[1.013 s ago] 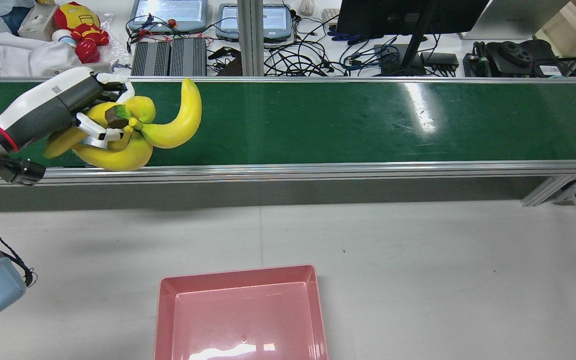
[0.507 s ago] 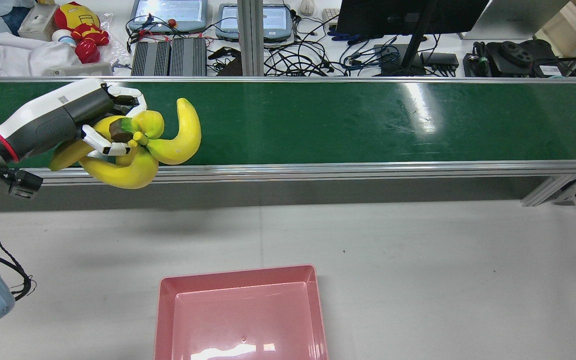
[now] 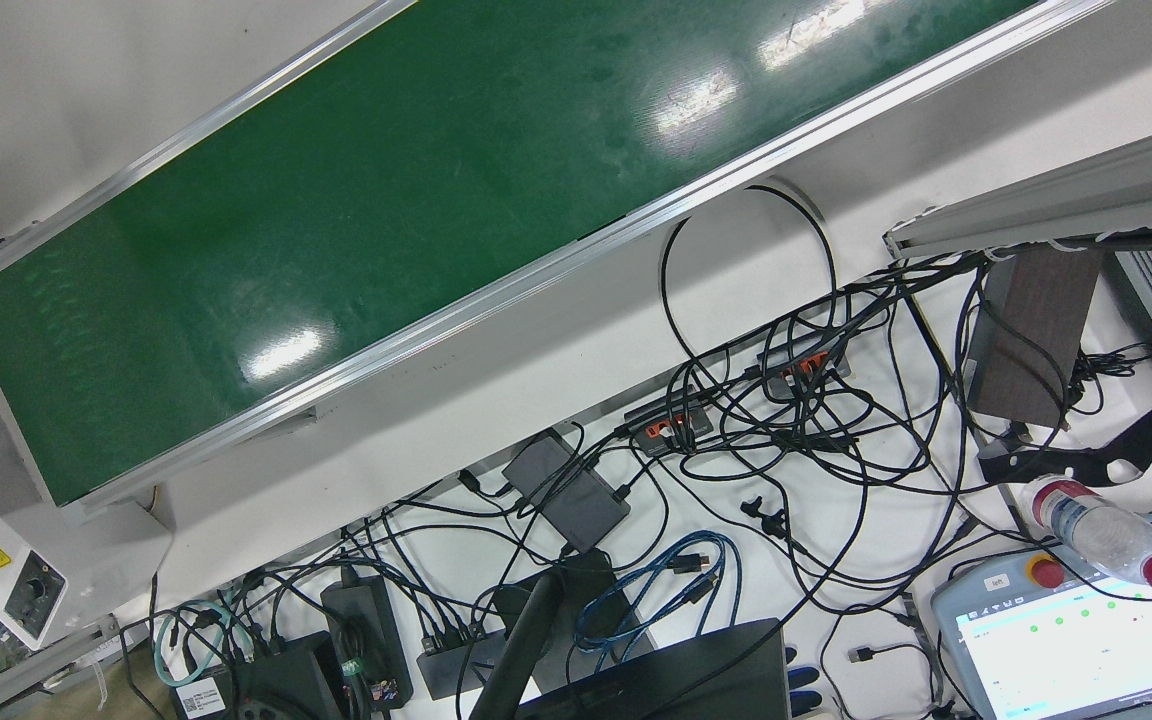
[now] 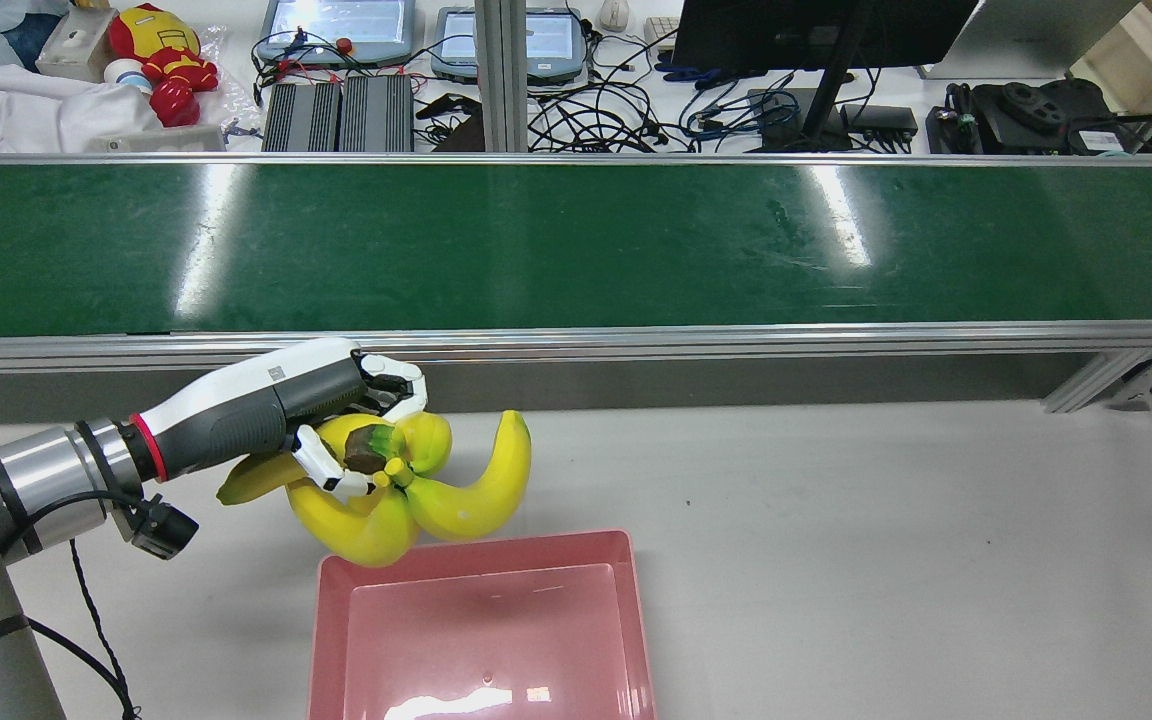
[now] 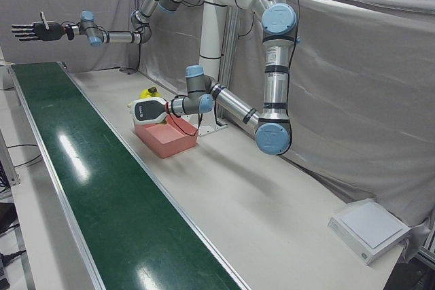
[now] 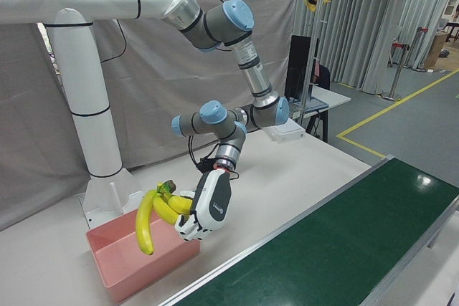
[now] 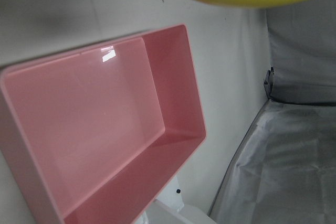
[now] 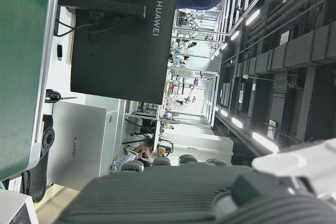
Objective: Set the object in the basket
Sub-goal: 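Lift the bananas off the belt and carry them over the pink tray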
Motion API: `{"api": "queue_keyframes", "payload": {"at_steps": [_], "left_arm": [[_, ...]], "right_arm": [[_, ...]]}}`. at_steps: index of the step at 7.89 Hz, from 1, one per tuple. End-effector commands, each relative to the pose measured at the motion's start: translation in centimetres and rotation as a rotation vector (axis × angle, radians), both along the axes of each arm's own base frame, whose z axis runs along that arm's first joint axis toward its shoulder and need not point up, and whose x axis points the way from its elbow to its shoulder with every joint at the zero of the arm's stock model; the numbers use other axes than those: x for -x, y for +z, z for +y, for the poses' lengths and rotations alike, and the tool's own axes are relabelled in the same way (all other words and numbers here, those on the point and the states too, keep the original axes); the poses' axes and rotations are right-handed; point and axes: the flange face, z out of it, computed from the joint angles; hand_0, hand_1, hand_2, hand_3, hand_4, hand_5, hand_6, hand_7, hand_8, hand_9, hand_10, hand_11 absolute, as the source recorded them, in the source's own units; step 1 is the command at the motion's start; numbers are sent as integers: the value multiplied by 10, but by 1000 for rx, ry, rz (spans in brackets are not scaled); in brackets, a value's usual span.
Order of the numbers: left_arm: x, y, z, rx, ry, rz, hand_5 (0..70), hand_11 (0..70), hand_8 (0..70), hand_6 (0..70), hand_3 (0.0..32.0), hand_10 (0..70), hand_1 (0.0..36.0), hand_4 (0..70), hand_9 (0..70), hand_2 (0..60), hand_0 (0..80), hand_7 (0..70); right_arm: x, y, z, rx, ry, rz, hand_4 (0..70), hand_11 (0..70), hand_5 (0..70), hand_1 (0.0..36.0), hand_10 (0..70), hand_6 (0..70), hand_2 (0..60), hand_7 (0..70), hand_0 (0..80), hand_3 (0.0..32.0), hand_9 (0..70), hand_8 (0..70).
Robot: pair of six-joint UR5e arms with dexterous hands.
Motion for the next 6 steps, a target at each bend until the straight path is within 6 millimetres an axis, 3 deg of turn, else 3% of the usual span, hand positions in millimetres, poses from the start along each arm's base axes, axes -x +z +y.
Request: {"api": "queue_keyframes", "payload": {"at_steps": [1,2,3,4,5,6], "left_arm": [[-59,0,59,4,150,1,700,590,554,417,0,416,208,384,651,559,536,675],[-77,-1,80,3,198,3,700,595,554,425,0,419,218,396,655,581,543,679],[-81,-3,85,5,201,10,700,589,551,422,0,414,223,394,652,566,553,676],[-84,-10,87,2,209,20,700,551,520,396,0,386,197,378,617,442,552,639],[-83,-10,86,2,211,19,700,412,424,276,0,283,104,334,490,169,503,477],[-83,-6,87,5,212,12,476,288,325,164,0,198,51,282,375,73,465,326]], "right_arm": [[0,0,0,0,0,0,0,0,0,0,0,0,0,0,0,0,0,0],[0,1,1,1,0,0,0,0,0,0,0,0,0,0,0,0,0,0],[0,1,1,1,0,0,0,0,0,0,0,0,0,0,0,0,0,0],[0,1,1,1,0,0,0,0,0,0,0,0,0,0,0,0,0,0],[0,1,1,1,0,0,0,0,0,0,0,0,0,0,0,0,0,0],[0,1,1,1,0,0,0,0,0,0,0,0,0,0,0,0,0,0]]}}
